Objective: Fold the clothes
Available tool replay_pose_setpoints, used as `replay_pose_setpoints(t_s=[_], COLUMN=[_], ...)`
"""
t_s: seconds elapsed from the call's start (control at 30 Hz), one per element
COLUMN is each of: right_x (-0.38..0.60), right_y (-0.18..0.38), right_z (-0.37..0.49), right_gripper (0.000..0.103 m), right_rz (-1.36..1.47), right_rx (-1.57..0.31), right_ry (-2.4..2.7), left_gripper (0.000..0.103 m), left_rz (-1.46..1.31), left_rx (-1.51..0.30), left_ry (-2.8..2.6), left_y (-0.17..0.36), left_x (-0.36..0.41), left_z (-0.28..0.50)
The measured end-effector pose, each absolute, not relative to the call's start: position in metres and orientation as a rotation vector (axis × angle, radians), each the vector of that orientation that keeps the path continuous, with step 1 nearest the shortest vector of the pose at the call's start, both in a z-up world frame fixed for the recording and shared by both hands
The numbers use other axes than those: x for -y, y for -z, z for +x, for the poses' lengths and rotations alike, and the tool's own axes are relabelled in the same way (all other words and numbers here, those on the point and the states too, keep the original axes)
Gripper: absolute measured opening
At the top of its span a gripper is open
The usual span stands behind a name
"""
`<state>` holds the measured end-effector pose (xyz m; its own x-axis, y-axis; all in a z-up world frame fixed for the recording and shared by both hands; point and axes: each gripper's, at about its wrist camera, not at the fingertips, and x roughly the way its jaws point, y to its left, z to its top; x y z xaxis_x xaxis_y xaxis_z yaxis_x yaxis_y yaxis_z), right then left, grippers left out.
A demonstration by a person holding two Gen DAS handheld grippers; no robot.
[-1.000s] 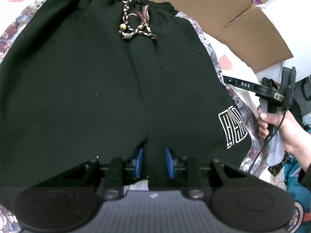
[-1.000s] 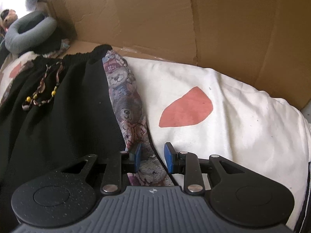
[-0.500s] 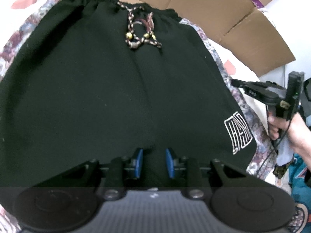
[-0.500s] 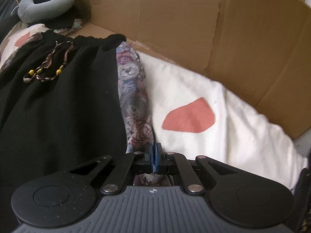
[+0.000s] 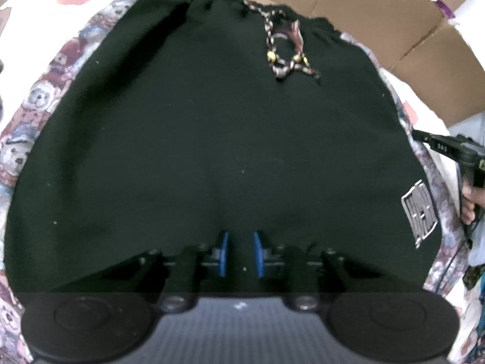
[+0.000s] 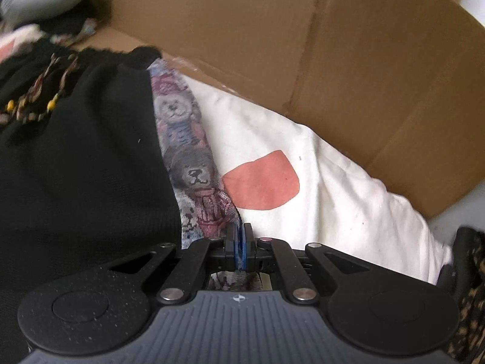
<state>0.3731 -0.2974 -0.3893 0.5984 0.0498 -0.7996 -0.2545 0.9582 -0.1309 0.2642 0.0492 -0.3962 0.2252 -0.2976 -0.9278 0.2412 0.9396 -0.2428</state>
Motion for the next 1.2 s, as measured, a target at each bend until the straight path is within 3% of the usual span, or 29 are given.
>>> replay_pose_setpoints(t_s=[0.27, 0.3, 0.4, 1.2], right_x=[0.305, 0.304, 0.3, 0.275], right_y=[0.373, 0.373, 0.376, 0.384], right_z=[0.397, 0.402, 0.413, 0.416], right_gripper=[0.006, 0.012, 0.043, 0.041], right_rz=[-0.106, -0.088, -0.045, -0.159], right_rx=[-0.865, -0.865, -0.867, -0.861], right_ry=[-0.18, -0.188, -0.217, -0.231], left_gripper=[0.019, 0.019, 0.019, 0.019], left_rz=[-0.1, -0.104, -0.113, -0.135], left_rx=[-1.236, -1.232, -1.227, -1.18], left_ry=[0.322, 0.319, 0.319, 0.223], left_y=[0.38, 0.378, 0.376, 0.369], left_x=[-0.072, -0.075, -0.083, -0.113], left_z=[0.28, 0.281, 0.278, 0.293])
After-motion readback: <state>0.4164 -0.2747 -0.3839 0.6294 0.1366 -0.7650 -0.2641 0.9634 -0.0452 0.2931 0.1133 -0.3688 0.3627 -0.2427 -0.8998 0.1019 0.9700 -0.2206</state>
